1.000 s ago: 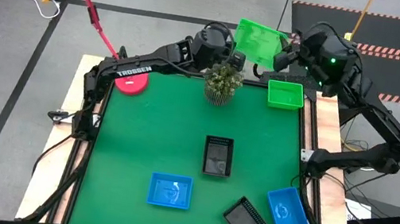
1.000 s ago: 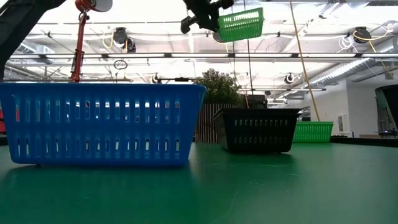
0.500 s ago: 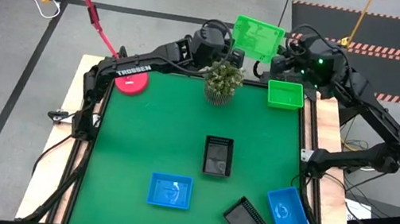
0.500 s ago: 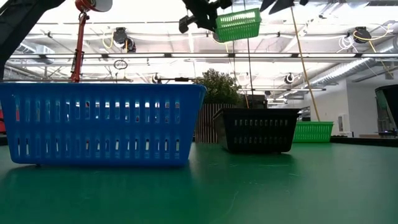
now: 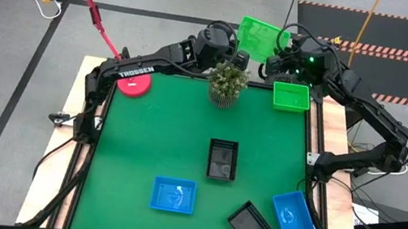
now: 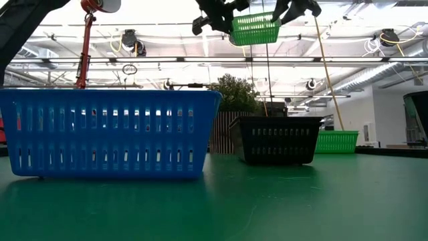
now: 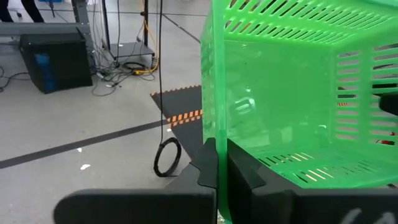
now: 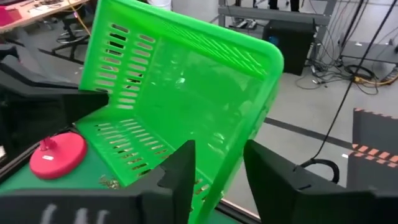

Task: Stack baskets by color
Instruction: Stack the left green bin on the left stacked green bins

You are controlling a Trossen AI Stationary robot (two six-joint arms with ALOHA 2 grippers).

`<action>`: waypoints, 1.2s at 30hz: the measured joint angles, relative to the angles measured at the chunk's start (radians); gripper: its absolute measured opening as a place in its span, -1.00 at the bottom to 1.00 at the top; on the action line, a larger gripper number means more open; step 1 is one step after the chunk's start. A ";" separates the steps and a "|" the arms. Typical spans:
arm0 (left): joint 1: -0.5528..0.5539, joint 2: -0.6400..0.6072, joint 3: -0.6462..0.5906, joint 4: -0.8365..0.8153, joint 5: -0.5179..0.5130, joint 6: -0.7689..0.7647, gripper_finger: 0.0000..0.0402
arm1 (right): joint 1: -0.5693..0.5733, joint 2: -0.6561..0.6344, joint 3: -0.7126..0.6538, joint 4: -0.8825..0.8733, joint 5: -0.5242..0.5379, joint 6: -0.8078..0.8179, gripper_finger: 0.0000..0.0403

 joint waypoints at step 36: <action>-0.072 -0.127 0.001 -0.203 0.086 0.155 0.39 | -0.399 -0.025 0.000 -0.157 -0.201 -0.031 -0.99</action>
